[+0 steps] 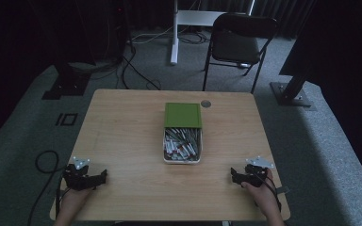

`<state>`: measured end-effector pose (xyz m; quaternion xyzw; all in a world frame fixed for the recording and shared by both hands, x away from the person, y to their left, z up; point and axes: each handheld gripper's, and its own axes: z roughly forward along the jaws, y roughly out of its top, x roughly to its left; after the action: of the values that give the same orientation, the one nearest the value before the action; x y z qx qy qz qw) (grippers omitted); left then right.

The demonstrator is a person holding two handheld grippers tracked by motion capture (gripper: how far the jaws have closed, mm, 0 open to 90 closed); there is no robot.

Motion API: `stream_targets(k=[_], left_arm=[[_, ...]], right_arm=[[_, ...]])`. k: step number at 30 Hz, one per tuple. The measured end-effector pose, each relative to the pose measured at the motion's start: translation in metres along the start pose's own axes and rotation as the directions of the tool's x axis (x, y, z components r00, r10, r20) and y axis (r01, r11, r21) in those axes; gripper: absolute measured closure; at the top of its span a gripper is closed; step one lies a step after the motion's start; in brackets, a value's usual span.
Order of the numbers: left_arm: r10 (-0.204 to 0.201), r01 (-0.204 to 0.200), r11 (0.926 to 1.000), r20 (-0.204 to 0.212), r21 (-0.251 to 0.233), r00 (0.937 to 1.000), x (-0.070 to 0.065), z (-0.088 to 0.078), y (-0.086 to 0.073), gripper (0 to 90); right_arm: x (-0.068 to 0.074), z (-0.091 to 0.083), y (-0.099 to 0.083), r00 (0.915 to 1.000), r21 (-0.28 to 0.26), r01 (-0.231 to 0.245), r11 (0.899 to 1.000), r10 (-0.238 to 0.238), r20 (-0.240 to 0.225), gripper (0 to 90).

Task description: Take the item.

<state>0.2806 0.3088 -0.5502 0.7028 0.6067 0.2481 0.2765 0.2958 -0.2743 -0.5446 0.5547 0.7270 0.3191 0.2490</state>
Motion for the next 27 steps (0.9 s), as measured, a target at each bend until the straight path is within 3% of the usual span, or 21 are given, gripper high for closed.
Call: stream_targets(k=[14,27], left_arm=[[0.0,0.0,1.0,0.0,0.0,1.0,0.0,0.0,0.0,1.3],[-0.002,0.002,1.0,0.0,-0.001,1.0,0.0,0.0,0.0,1.3]], right_arm=[[0.017,-0.009,0.036,0.9983,-0.077,0.036,0.996,-0.04,-0.043,13.5],[0.035,-0.016,0.063,0.9909,-0.127,0.073,0.989,-0.086,-0.103,14.2]])
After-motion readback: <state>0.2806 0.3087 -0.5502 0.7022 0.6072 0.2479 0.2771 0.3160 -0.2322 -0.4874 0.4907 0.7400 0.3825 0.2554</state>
